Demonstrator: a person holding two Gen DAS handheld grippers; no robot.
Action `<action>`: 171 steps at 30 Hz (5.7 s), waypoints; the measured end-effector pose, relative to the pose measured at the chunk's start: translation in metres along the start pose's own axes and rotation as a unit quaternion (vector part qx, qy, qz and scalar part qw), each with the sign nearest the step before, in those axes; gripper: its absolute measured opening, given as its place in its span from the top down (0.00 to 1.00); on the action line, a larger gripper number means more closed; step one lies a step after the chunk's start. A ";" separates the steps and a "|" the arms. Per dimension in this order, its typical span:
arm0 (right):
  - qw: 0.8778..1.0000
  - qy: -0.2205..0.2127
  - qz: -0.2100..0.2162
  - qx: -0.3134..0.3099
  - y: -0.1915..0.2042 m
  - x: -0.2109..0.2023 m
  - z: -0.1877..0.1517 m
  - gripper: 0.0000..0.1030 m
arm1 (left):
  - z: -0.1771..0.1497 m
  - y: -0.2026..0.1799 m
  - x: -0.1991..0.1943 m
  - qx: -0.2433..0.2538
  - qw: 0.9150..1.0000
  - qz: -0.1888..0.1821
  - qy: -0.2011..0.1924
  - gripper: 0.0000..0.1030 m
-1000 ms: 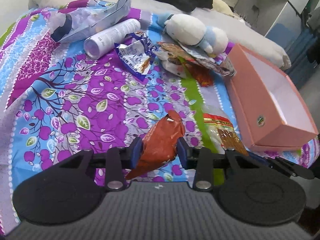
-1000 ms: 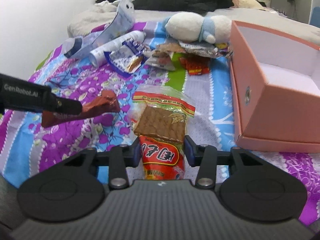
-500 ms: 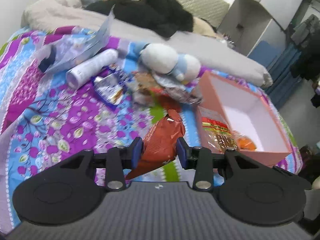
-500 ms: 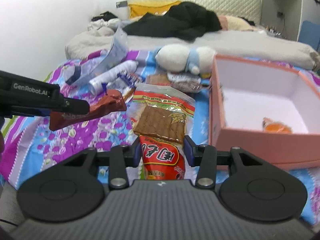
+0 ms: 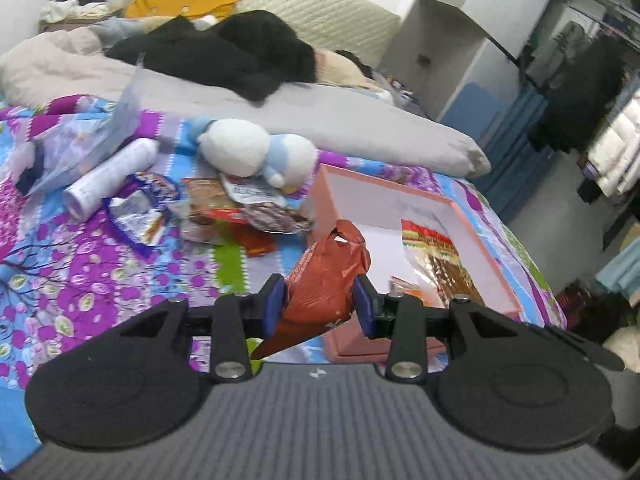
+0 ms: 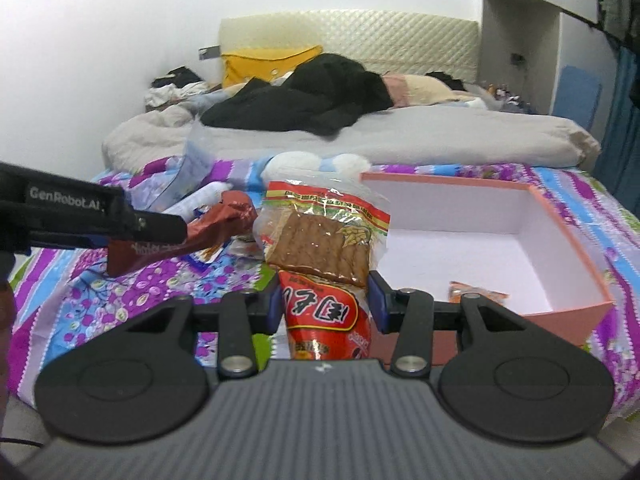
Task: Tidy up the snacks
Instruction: 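Carry both held snacks over the pink box with both tools, then open both grippers to drop the two snacks into the pink box, then move both open tools back toward the snack pile, then grasp the blue-white snack bag with the left gripper while the right grasps the shrimp-flavor bag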
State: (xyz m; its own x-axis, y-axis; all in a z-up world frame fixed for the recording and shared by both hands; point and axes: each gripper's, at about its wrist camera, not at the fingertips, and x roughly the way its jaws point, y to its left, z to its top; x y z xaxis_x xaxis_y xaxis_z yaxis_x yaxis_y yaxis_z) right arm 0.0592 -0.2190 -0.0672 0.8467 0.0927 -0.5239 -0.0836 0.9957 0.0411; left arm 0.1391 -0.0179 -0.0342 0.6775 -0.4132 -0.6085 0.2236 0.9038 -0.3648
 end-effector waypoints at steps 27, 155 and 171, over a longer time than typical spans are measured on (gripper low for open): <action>0.995 0.050 -0.050 0.066 -0.096 0.070 0.009 0.56 | 0.046 -0.070 0.150 0.043 0.996 -0.027 0.075 0.58; 1.000 -0.001 0.031 0.004 0.063 0.044 -0.046 0.39 | -0.046 0.121 -0.014 -0.009 0.994 0.105 -0.005 0.28; 0.999 0.024 0.041 -0.024 0.081 0.125 -0.055 0.39 | -0.037 0.172 0.082 -0.036 0.993 0.116 0.012 0.27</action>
State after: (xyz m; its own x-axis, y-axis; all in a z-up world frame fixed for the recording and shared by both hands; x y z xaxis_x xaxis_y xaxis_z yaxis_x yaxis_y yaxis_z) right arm 0.1293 -0.1269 -0.1765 0.8096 0.1722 -0.5612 -0.1772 0.9831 0.0461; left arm 0.2076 0.0997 -0.1734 0.6873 -0.1986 -0.6987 0.0120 0.9649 -0.2625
